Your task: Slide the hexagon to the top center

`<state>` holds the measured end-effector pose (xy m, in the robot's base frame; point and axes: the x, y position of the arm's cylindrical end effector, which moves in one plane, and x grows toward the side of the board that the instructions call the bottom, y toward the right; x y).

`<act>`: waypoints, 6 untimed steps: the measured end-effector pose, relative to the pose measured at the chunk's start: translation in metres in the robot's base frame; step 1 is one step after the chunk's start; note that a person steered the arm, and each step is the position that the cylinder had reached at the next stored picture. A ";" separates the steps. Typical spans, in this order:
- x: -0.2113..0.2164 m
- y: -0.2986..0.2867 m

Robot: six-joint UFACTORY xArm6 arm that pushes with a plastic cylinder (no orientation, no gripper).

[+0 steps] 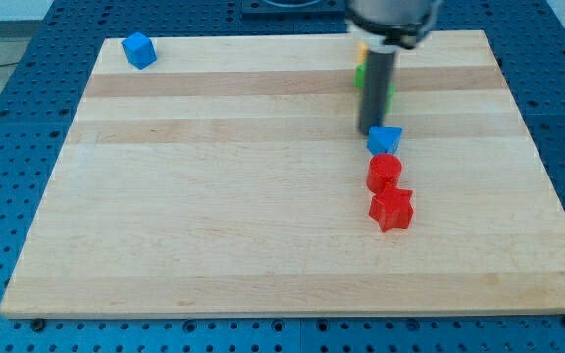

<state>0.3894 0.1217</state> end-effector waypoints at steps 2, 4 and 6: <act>-0.074 0.077; -0.157 0.054; -0.149 0.043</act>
<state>0.2403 0.1646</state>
